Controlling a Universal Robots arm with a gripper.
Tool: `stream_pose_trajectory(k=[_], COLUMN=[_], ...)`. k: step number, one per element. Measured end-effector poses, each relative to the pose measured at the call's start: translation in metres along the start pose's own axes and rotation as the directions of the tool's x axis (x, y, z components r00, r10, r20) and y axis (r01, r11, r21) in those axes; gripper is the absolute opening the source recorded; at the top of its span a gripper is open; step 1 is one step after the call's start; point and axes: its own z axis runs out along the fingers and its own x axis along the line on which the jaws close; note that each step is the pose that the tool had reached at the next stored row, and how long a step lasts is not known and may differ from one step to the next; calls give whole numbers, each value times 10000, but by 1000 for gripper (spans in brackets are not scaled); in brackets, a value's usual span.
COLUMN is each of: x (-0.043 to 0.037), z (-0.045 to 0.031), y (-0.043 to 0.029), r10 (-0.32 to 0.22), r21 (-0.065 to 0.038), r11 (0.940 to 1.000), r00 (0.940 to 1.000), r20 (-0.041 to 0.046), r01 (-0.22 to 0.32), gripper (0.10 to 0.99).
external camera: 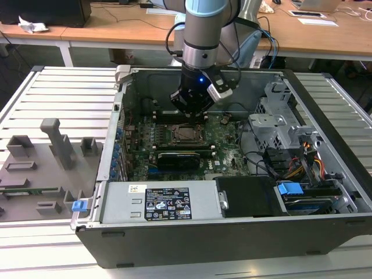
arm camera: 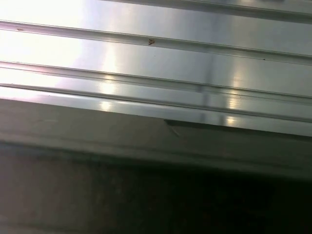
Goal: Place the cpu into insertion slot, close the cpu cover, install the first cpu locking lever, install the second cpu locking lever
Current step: 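Install the first cpu locking lever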
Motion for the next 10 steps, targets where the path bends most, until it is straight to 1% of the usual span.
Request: stream_pose_trajectory(k=[4, 10], x=[-3, -13], z=[16, 61], y=[0, 3], r10=[-1, 0], r21=[2, 23], r11=[10000, 10000], r00=[10000, 10000], r20=[-4, -12], r01=[1, 0], gripper=[106, 106])
